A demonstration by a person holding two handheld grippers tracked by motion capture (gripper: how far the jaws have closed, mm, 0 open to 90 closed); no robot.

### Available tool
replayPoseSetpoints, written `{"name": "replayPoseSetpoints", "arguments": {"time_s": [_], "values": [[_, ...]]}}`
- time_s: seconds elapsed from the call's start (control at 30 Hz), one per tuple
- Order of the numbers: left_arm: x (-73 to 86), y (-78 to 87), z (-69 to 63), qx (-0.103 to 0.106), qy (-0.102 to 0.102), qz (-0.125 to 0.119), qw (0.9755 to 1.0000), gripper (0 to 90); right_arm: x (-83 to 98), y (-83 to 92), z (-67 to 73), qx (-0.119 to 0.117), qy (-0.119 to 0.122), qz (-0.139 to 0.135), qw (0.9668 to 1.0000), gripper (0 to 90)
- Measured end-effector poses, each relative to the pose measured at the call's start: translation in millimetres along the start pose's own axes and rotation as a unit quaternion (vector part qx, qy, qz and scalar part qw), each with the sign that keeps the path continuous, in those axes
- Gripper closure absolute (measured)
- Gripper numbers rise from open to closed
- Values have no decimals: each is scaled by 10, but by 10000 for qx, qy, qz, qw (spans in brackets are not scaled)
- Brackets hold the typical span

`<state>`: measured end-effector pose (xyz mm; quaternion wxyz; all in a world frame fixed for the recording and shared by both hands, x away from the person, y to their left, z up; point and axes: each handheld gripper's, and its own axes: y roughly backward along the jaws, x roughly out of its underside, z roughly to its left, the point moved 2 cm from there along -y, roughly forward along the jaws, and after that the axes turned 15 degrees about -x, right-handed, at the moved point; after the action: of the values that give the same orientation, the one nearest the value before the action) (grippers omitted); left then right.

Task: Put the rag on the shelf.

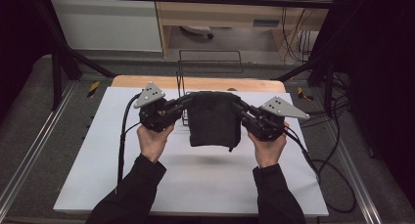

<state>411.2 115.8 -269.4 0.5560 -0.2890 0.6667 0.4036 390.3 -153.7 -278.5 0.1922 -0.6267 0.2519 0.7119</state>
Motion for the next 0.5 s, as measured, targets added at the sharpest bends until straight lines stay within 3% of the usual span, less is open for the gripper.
{"name": "replayPoseSetpoints", "arguments": {"time_s": [0.5], "values": [[-338,-4,36,-57,73,-396,9992,817,-335,-34,-13,81,169,-355,9992,797]]}}
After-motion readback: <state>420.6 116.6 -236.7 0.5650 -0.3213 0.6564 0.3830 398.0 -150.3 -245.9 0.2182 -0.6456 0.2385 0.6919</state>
